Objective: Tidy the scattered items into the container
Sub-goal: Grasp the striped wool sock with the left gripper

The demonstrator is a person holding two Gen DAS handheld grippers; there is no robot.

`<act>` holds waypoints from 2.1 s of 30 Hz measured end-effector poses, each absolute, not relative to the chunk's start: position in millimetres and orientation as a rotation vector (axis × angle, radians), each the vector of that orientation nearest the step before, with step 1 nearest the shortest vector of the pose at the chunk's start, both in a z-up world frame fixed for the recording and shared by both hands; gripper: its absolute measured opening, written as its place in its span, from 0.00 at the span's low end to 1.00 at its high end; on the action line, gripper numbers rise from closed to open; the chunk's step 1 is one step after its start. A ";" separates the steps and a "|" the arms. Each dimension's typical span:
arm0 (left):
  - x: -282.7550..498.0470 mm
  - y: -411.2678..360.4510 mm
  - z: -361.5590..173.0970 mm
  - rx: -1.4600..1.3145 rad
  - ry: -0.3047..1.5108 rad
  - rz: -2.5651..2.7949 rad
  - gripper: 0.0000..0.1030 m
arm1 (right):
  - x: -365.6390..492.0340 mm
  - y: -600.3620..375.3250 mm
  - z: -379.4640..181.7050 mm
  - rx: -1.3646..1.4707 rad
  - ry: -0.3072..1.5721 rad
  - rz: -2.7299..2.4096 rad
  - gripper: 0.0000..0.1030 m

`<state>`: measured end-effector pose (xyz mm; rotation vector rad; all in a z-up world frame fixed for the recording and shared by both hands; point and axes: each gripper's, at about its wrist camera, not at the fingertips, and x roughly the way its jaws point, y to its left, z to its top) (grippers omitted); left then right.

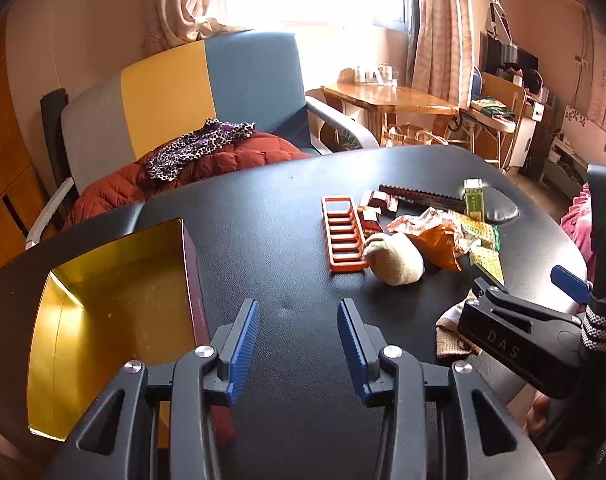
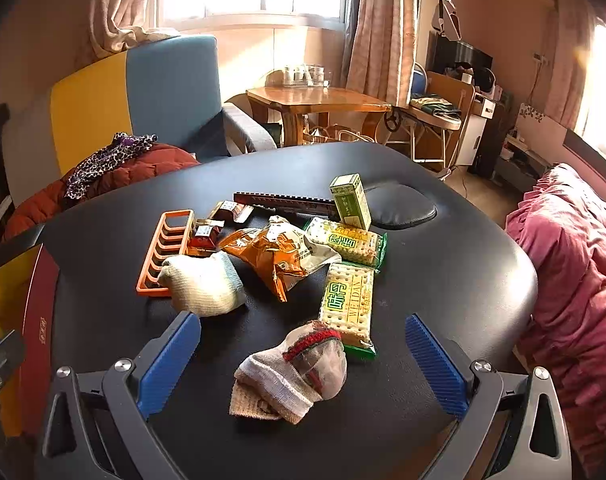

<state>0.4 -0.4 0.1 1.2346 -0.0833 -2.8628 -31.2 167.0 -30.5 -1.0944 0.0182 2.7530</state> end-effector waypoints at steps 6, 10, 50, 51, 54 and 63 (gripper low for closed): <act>11.5 2.4 -6.4 1.248 -0.105 -2.865 0.40 | -29.8 167.0 -31.6 -1.098 0.042 2.780 1.00; 17.4 2.7 -25.4 1.345 -0.110 -2.870 0.40 | -23.6 175.9 -41.9 -1.151 0.115 2.882 1.00; 5.9 30.6 -88.8 1.694 -0.137 -2.934 0.68 | -36.8 274.2 -87.6 -1.536 0.740 3.079 1.00; 0.6 36.1 -83.9 1.683 -0.155 -2.966 0.68 | -34.1 279.4 -87.3 -1.515 0.679 3.057 1.00; -18.2 57.2 -68.9 1.647 -0.231 -3.069 0.68 | -28.1 295.7 -86.2 -1.449 0.595 2.999 1.00; -60.4 90.6 -79.6 1.819 -0.414 -3.163 0.68 | -29.5 316.6 -86.8 -1.395 0.646 2.961 1.00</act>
